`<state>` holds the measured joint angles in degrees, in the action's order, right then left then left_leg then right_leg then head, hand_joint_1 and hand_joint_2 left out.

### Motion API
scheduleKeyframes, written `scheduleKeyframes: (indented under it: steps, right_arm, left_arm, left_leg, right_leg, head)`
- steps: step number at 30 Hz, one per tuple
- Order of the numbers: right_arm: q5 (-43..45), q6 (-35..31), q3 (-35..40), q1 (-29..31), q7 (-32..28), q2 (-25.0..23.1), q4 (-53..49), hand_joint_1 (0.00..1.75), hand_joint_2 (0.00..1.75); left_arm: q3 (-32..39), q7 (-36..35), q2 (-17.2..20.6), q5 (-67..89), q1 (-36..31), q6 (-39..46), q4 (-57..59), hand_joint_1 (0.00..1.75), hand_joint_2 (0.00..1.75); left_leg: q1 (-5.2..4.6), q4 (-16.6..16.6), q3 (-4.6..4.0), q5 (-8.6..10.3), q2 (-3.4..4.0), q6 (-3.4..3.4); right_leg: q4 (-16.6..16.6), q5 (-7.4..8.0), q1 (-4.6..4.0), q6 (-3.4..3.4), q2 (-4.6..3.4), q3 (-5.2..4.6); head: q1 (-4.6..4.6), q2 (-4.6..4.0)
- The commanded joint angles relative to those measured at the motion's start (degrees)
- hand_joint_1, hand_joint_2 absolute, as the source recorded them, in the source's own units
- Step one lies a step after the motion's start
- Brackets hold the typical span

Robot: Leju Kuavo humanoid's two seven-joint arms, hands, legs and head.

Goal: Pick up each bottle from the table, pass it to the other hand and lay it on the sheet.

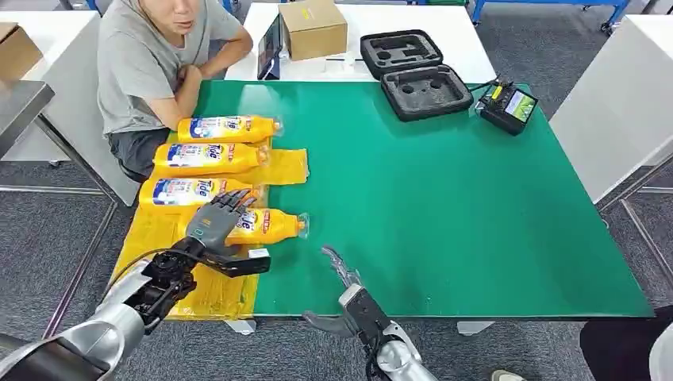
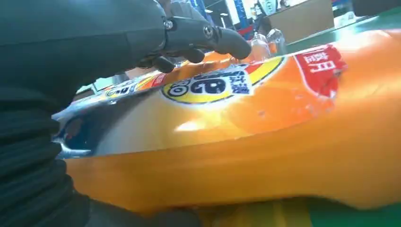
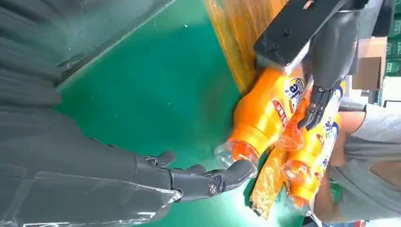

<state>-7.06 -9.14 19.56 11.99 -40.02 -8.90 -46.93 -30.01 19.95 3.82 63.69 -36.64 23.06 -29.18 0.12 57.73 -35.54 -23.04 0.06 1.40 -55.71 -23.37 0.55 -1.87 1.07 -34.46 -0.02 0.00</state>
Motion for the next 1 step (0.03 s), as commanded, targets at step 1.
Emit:
scheduleKeyframes:
  steps: [1]
  right_arm:
    - [-0.12, -0.19, -1.43, 0.21, 0.02, 0.03, 1.26, 0.0, 1.75]
  left_arm:
    - [-5.5, 5.92, 4.97, -3.71, 4.89, -12.2, -12.38, 0.0, 0.0]
  left_leg:
    - [0.01, -0.07, 0.15, -0.08, 0.12, -0.06]
  right_leg:
    - [0.07, -0.05, 0.0, 0.02, -0.18, 0.11]
  head:
    - [0.02, 0.0]
